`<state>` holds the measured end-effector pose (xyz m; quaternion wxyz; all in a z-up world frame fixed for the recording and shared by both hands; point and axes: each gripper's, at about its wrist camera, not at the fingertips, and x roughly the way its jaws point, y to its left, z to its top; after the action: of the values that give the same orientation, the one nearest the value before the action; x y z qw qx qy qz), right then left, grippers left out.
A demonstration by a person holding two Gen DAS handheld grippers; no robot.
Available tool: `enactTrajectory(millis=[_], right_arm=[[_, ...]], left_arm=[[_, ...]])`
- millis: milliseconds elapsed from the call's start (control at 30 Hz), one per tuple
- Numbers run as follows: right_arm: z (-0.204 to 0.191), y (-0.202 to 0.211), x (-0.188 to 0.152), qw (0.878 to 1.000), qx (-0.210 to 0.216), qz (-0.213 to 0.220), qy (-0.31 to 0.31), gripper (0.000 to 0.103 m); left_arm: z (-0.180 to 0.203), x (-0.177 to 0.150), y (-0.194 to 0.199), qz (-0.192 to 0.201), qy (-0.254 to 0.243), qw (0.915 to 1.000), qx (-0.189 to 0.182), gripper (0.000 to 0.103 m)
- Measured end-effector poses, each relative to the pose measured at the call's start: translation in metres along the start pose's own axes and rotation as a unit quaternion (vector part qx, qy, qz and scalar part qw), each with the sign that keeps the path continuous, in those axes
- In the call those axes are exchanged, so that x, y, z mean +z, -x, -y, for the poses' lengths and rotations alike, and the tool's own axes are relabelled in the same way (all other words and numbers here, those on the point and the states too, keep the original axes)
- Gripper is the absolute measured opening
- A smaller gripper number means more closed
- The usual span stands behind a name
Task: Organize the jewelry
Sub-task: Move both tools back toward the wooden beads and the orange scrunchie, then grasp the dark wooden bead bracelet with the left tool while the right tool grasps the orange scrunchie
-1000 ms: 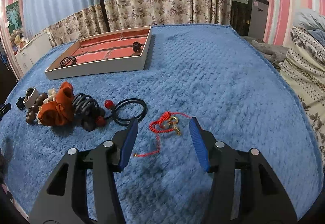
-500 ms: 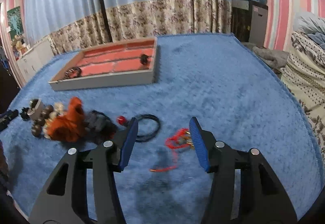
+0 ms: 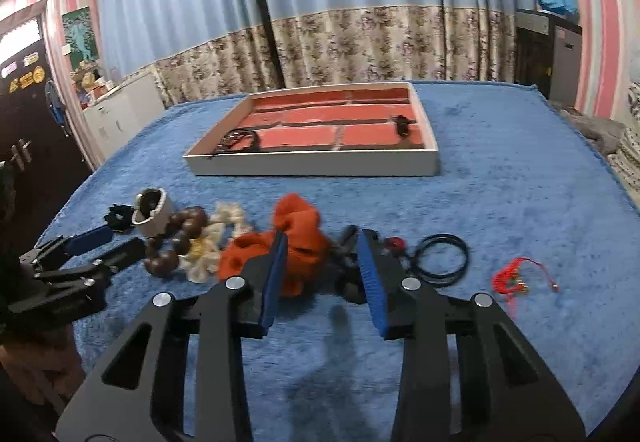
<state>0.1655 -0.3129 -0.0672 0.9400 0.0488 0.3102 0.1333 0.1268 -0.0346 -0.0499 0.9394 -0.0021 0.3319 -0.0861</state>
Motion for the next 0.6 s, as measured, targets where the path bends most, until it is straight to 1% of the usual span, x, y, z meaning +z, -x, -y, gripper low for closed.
enactTrajectory(millis=[200,367,400,433,500,533,600], right_arm=[[-0.007,-0.010,0.003,1.000,0.006,-0.004,0.004,0.034],[-0.008,-0.015,0.004,1.000,0.006,-0.007,0.004,0.033],[-0.008,-0.015,0.004,1.000,0.006,-0.006,0.004,0.033],[-0.008,-0.015,0.004,1.000,0.006,-0.007,0.003,0.033],[-0.008,-0.017,0.003,1.000,0.006,-0.008,0.002,0.033],[-0.008,-0.018,0.003,1.000,0.006,-0.009,0.002,0.034],[-0.008,-0.022,0.002,1.000,0.006,-0.013,0.005,0.034]], left_arm=[[0.017,-0.002,-0.010,-0.009,-0.029,0.9994,-0.018,0.076],[0.020,-0.001,-0.027,-0.027,-0.047,0.9983,-0.019,0.074],[0.019,-0.001,-0.031,-0.033,-0.050,0.9981,-0.018,0.068],[0.019,-0.002,-0.036,-0.042,-0.052,0.9976,-0.018,0.066],[0.015,-0.003,-0.043,-0.057,-0.046,0.9971,-0.019,0.051],[0.014,-0.002,-0.047,-0.064,-0.045,0.9967,-0.022,0.049],[0.014,-0.003,-0.051,-0.072,-0.046,0.9961,-0.023,0.048]])
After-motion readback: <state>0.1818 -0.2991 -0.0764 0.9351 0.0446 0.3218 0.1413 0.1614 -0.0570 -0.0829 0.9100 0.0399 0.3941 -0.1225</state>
